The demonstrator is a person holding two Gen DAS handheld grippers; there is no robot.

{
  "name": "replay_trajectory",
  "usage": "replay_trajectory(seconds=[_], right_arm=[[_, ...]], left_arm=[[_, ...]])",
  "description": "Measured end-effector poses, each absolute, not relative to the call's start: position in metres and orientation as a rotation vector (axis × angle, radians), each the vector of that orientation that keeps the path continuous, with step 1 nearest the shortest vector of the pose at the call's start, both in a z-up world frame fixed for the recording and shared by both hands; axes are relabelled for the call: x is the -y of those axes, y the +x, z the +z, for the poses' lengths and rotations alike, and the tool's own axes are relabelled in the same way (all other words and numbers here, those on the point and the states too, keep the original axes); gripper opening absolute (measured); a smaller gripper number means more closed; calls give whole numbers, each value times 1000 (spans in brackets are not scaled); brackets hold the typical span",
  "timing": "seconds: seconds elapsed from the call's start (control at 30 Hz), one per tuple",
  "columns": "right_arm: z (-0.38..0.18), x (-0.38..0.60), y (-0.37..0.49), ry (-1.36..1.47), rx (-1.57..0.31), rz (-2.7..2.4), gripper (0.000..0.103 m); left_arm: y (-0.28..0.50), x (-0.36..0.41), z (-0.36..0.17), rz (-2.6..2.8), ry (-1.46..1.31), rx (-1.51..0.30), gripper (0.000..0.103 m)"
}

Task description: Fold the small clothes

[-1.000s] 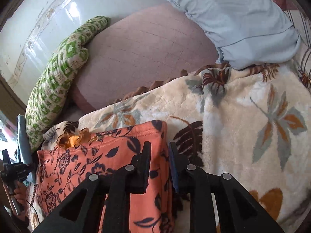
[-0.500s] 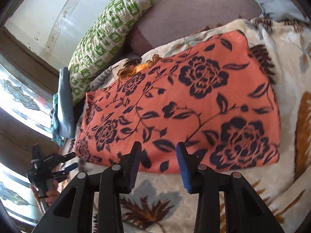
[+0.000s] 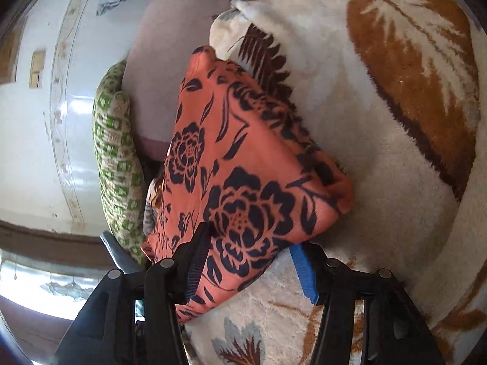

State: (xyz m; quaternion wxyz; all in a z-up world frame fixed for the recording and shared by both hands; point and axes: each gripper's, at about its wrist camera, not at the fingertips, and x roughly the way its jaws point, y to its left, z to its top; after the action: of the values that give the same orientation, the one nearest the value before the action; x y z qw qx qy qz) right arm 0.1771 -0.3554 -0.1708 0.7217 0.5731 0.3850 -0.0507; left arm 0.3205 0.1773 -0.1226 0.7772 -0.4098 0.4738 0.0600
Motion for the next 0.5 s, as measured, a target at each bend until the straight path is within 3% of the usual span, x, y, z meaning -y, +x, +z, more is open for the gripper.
replay_trajectory(seconds=[0.03,0.07,0.1,0.27,0.5], right_arm=[[-170,358,179,1269,-845,-111,50],[-166,359,183,1250,-849,-101,26],[-157,362,187,1221,-841,-75,9],[-96,369,195,1008,-755,7,7],[-170,379,177,1088,-920,-107,10]], left_arm=[[323,-174,-121,120,-873,-1011,53],[323,-170,-118,116,-862,-1008,39],[324,-167,-114,116,-856,-1008,16],[308,-161,-92,140,-858,-984,14],[318,-138,-103,237,-707,-1066,16]])
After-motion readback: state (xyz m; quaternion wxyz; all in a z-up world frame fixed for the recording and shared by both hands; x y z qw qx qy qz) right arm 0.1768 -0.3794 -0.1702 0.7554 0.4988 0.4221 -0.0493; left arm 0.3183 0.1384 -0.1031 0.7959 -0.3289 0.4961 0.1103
